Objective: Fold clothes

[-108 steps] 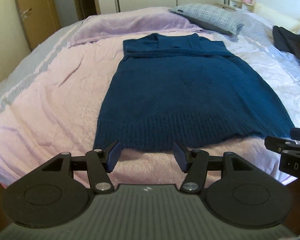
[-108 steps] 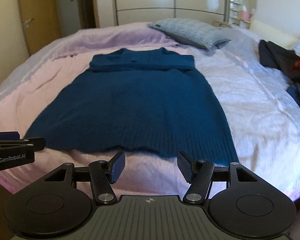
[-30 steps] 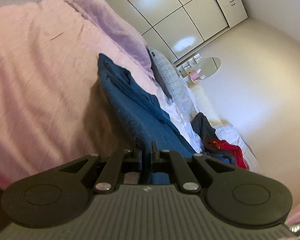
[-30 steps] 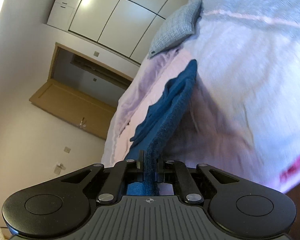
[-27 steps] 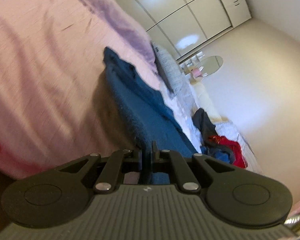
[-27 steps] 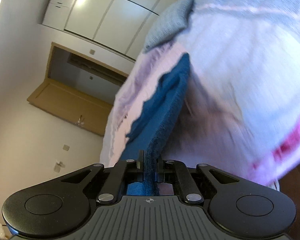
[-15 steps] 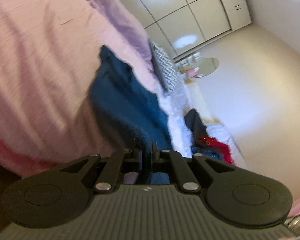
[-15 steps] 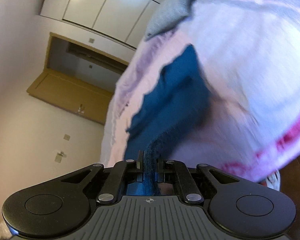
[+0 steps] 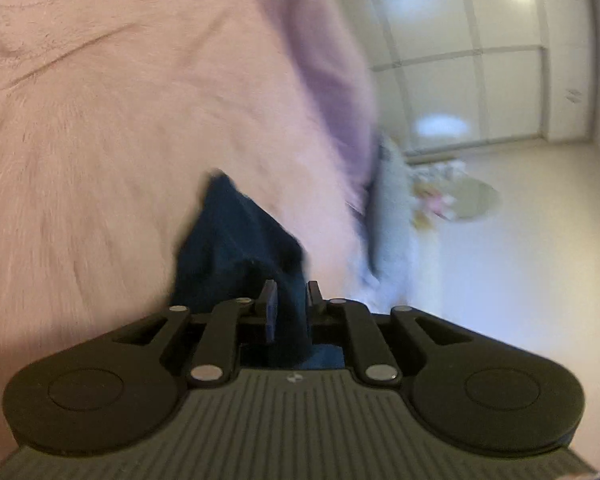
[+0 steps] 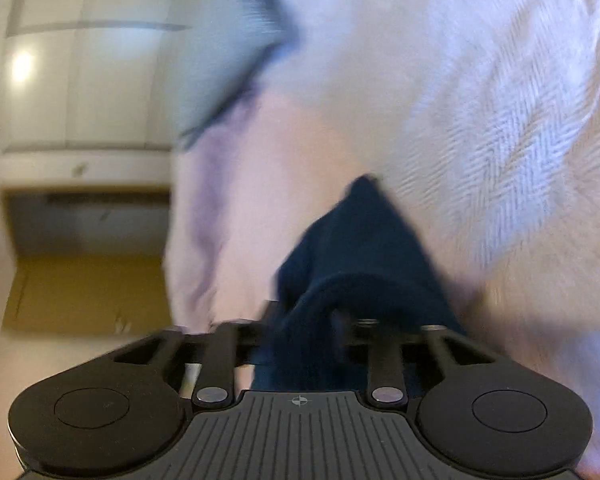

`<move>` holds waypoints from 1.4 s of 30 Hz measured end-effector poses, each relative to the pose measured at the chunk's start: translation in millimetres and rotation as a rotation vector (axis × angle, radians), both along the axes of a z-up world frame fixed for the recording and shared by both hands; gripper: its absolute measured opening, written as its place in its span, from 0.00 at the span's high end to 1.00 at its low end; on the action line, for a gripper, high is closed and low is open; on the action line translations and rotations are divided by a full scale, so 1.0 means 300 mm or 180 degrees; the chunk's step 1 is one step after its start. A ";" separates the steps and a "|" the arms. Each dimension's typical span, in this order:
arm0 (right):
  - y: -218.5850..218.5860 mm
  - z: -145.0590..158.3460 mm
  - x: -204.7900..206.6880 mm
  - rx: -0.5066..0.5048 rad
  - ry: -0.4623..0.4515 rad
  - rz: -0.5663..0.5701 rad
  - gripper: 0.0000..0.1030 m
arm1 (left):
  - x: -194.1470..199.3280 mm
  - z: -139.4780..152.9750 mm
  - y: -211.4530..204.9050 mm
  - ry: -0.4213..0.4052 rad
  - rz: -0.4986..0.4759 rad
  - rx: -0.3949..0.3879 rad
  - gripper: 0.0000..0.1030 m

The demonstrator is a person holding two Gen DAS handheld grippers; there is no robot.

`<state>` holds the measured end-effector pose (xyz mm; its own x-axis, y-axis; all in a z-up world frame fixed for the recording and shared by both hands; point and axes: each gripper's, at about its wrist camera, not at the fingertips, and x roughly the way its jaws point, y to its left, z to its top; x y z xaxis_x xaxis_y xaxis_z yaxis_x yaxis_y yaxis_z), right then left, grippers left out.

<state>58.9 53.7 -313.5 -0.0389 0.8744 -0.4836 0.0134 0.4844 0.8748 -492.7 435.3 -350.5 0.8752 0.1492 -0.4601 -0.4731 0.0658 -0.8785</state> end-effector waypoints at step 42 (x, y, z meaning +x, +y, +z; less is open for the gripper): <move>0.068 -0.019 -0.105 0.0081 -0.2781 0.0926 0.92 | 0.210 0.065 0.037 0.0308 -0.0619 0.1907 0.97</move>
